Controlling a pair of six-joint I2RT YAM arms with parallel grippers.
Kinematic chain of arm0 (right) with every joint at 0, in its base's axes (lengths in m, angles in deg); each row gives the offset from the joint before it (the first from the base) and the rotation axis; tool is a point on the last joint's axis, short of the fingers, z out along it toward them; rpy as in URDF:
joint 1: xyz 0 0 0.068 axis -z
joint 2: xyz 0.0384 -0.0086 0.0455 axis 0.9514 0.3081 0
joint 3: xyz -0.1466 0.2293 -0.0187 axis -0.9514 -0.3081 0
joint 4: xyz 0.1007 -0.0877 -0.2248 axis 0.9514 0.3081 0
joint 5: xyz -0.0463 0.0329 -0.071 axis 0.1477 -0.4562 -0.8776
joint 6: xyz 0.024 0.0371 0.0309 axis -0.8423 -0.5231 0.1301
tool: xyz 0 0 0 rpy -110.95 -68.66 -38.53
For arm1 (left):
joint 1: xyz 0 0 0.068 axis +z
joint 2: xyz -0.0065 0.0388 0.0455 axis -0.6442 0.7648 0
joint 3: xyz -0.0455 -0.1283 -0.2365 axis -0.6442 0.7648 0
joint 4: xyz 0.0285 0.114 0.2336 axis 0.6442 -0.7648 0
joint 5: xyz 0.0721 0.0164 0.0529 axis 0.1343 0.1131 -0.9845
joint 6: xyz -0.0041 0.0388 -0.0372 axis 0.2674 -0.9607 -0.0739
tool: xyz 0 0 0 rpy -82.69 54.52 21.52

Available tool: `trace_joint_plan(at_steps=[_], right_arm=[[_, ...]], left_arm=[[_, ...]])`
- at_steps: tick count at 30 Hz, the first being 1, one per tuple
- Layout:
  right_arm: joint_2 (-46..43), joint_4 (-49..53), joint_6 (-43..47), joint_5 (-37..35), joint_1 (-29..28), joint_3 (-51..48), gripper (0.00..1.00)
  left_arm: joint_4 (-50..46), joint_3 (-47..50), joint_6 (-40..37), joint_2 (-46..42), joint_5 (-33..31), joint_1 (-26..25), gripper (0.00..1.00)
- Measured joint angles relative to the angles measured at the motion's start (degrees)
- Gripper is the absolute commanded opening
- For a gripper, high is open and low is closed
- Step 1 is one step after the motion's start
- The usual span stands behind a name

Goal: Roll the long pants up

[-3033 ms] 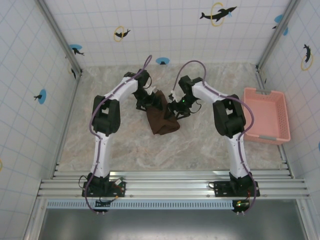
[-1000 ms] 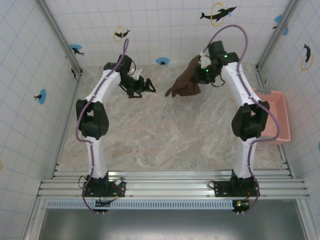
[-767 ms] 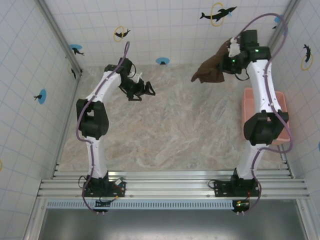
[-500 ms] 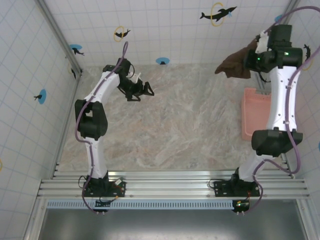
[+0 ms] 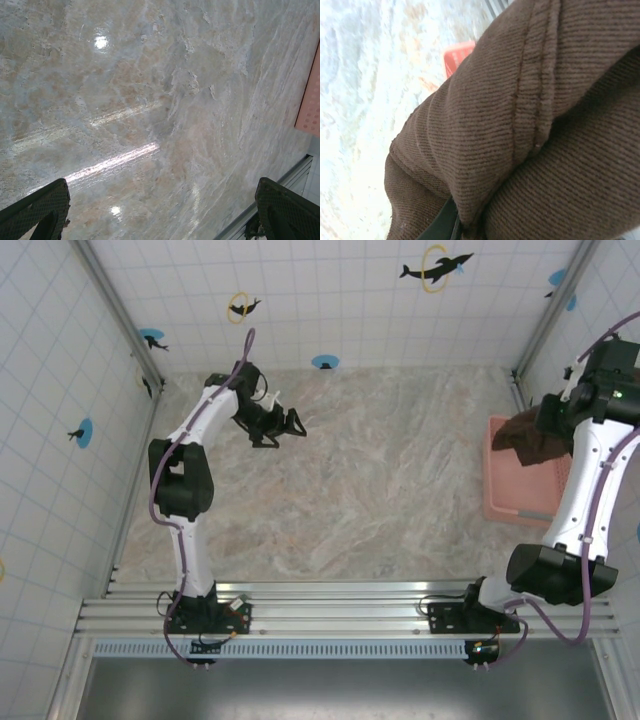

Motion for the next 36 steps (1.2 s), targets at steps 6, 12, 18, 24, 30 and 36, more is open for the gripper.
trace_joint_plan(at_steps=[6,12,18,24,30,36], right_arm=[[-1.27,-2.12,1.6,-4.22,-0.02,-12.11,0.0],[-1.68,-6.01,2.75,-9.29,0.15,-21.44,0.0],[-0.83,-9.2,2.84,-12.11,1.27,-26.05,0.0],[5.4,-12.31,2.78,-14.58,1.27,-27.43,0.0],[13.18,-14.56,2.58,-15.61,0.42,-28.35,0.0],[22.47,-14.86,2.23,-14.49,-1.44,-26.25,0.0]], left_arm=[[0.2,2.93,0.0,-0.79,0.39,0.0,0.97],[0.2,5.95,0.0,-2.62,0.42,0.0,0.97],[0.2,7.98,0.0,-4.92,0.39,0.0,0.97],[0.13,9.44,-0.02,-5.6,0.37,0.0,0.98],[-0.07,9.84,0.0,-6.29,0.39,0.0,0.97],[-0.07,9.99,-0.02,-7.21,0.37,0.0,0.98]])
